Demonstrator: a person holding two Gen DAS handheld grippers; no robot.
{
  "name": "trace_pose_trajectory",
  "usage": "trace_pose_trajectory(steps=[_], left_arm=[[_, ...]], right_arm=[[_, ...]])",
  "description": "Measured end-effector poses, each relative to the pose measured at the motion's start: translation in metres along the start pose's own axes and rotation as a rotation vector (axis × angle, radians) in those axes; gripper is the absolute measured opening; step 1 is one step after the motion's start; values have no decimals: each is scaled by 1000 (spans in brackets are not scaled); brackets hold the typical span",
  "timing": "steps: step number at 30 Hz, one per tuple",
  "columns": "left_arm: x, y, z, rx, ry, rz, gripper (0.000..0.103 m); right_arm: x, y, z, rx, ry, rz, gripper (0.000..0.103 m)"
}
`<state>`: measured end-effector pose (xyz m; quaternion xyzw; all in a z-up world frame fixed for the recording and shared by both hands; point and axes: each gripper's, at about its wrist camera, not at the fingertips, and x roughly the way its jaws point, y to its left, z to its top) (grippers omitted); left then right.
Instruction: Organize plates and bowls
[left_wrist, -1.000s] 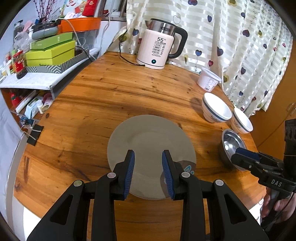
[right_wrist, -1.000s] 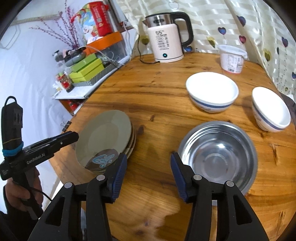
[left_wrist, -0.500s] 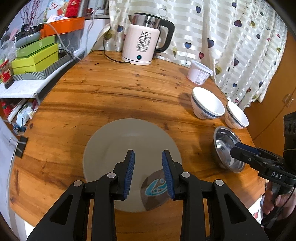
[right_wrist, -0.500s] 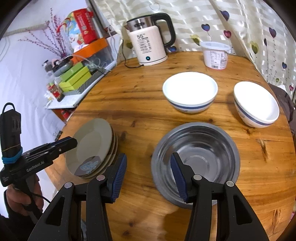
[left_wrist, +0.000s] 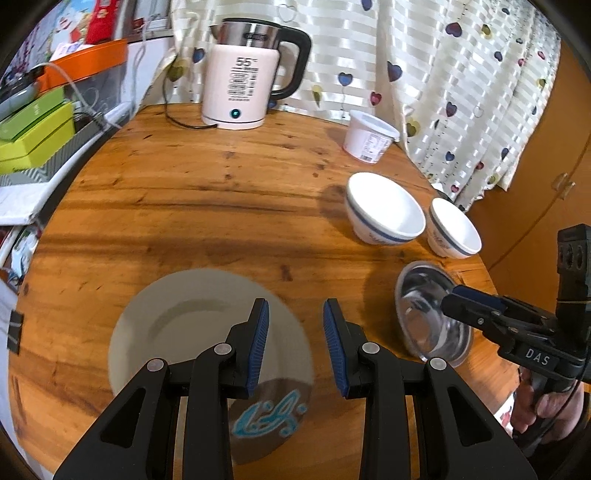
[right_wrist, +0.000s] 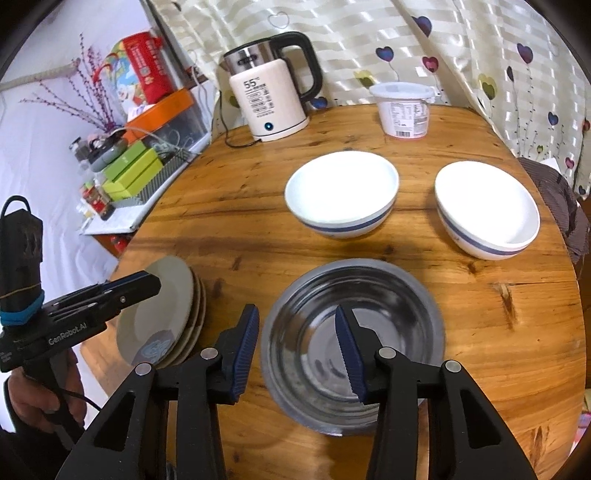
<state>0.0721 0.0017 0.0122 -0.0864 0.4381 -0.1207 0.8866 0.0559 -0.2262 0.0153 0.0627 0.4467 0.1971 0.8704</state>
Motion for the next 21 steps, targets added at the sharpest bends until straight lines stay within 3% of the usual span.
trace_pose_trajectory(steps=[14, 21], left_arm=[[31, -33, 48, 32, 55, -80, 32], [58, -41, 68, 42, 77, -83, 32]], right_arm=[[9, -39, 30, 103, -33, -23, 29], [22, -49, 43, 131, -30, -16, 27]])
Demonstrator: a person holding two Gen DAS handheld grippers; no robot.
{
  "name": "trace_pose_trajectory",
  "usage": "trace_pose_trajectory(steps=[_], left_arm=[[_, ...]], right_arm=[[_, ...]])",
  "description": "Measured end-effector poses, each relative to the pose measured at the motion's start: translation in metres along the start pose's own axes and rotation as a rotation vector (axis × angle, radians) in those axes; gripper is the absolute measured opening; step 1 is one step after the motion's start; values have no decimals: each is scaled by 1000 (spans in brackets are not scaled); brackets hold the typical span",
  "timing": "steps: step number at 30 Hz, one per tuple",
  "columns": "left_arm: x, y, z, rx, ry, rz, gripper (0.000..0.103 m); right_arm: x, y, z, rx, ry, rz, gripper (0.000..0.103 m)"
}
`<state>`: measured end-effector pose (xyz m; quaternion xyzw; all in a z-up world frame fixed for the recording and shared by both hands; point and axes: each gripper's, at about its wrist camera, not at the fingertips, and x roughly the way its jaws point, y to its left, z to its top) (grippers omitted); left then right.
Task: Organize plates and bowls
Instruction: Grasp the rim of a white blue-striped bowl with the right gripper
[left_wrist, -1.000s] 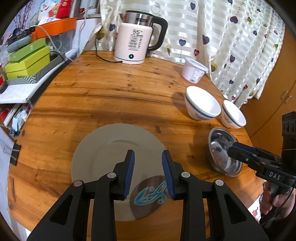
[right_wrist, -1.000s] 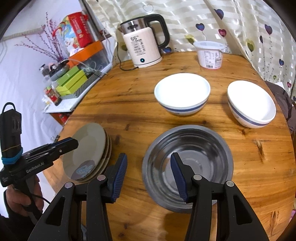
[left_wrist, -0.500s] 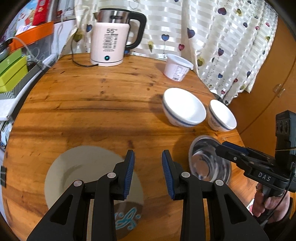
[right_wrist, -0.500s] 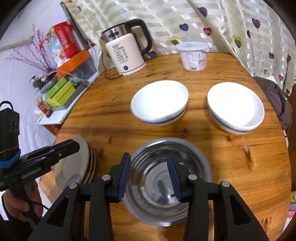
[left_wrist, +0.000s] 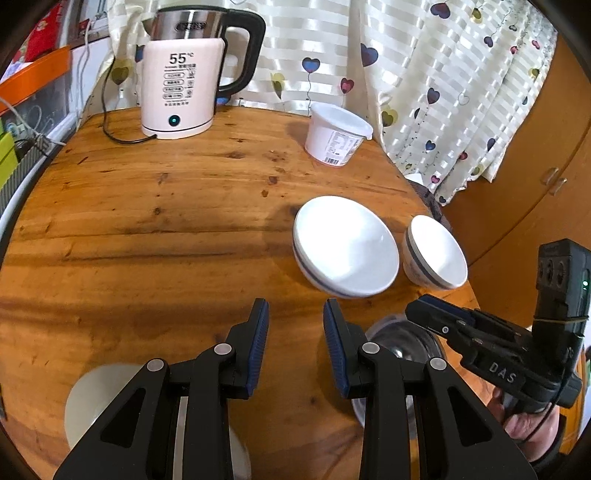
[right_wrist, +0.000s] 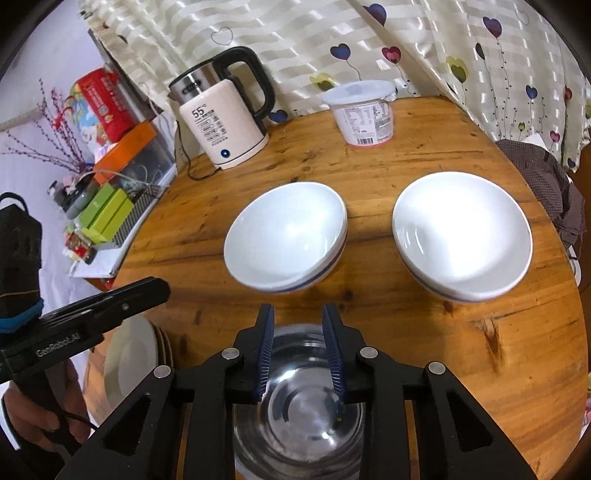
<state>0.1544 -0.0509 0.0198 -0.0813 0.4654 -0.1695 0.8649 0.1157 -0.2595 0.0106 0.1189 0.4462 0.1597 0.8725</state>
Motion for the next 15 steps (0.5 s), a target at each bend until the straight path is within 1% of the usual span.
trace_pose_trajectory(steps=[12, 15], left_arm=[[37, -3, 26, -12, 33, -43, 32], [44, -3, 29, -12, 41, -42, 32]], right_arm=[[20, -14, 28, 39, 2, -18, 27], [25, -15, 32, 44, 5, -20, 26]])
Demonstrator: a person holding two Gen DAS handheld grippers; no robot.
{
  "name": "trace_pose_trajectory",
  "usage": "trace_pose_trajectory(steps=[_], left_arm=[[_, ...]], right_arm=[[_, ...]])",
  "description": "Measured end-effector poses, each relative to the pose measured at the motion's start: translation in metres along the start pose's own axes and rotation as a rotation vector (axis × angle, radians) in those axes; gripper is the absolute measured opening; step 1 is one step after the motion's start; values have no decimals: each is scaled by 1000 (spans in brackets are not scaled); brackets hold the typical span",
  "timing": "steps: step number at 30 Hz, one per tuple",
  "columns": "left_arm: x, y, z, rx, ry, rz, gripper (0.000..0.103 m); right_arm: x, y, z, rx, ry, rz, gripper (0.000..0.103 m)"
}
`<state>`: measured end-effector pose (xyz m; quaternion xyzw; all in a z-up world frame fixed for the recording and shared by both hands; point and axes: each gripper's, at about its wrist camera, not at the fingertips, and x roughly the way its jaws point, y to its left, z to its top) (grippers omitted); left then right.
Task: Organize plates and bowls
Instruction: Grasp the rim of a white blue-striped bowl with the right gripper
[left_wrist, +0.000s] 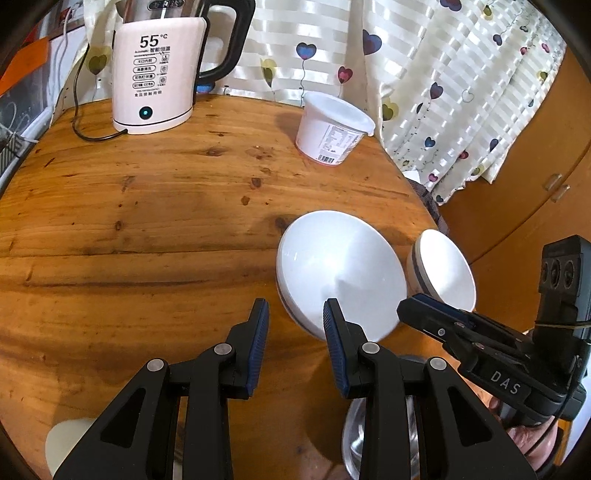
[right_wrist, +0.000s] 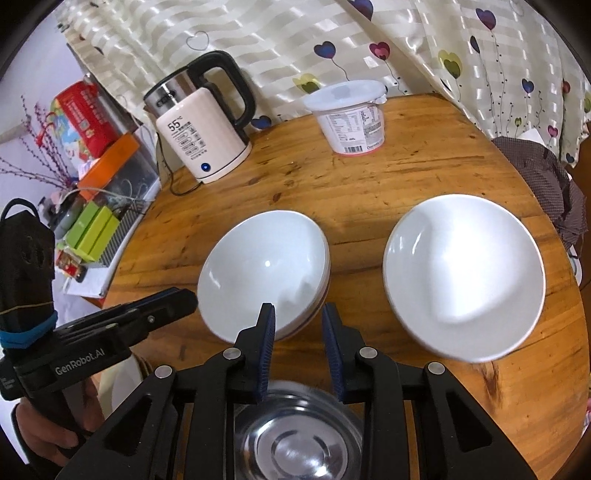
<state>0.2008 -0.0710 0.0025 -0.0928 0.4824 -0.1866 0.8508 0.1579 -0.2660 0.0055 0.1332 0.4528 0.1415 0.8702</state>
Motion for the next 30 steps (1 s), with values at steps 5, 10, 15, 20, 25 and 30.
trace_pose_trajectory(steps=[5, 10, 15, 20, 25, 30], left_arm=[[11, 1, 5, -5, 11, 1, 32], [19, 1, 7, 4, 20, 5, 32], [25, -3, 8, 17, 31, 5, 32], [26, -5, 8, 26, 27, 18, 32], [19, -8, 8, 46, 7, 31, 32], [9, -12, 8, 49, -9, 26, 32]], right_arm=[[10, -3, 6, 9, 8, -7, 22], [18, -8, 10, 28, 12, -10, 19], [23, -11, 12, 42, 13, 1, 19], [24, -11, 13, 37, 9, -5, 18], [22, -10, 13, 32, 5, -6, 18], [12, -5, 15, 20, -9, -5, 18]])
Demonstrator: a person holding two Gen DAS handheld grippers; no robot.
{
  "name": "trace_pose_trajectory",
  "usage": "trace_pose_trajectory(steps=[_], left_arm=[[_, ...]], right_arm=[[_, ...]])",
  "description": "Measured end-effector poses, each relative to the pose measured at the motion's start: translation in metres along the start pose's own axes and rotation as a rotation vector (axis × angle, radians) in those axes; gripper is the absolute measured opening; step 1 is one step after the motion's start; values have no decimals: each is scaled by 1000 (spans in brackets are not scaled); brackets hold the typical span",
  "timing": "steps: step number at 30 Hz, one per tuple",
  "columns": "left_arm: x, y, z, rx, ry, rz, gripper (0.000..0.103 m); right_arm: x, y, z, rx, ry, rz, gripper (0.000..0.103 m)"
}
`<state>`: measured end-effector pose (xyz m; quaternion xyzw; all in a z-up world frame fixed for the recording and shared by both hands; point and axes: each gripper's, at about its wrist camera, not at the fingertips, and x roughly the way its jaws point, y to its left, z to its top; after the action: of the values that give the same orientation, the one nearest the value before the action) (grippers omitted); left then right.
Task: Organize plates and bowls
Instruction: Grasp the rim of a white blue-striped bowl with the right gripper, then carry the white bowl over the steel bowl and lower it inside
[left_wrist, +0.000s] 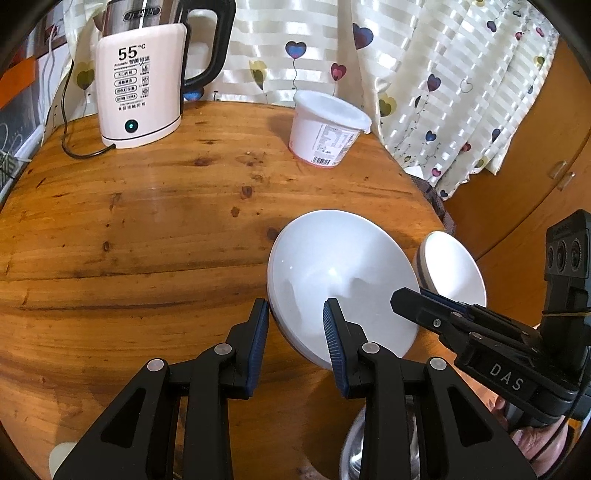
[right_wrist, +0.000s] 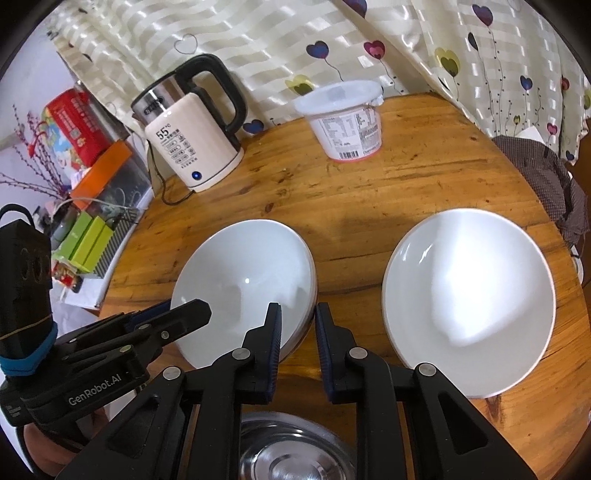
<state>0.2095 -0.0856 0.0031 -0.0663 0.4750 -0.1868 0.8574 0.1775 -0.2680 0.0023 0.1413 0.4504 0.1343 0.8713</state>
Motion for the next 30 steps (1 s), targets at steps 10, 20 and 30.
trace_pose_trajectory(steps=[10, 20, 30], left_arm=[[-22, -13, -6, 13, -21, -9, 32], [-47, -29, -25, 34, -37, -32, 32], [-60, -45, -52, 53, -24, -49, 32]], right_arm=[[-29, 9, -4, -12, -29, 0, 18], [-64, 16, -21, -19, -55, -13, 18], [-86, 15, -48, -6, -53, -31, 18]])
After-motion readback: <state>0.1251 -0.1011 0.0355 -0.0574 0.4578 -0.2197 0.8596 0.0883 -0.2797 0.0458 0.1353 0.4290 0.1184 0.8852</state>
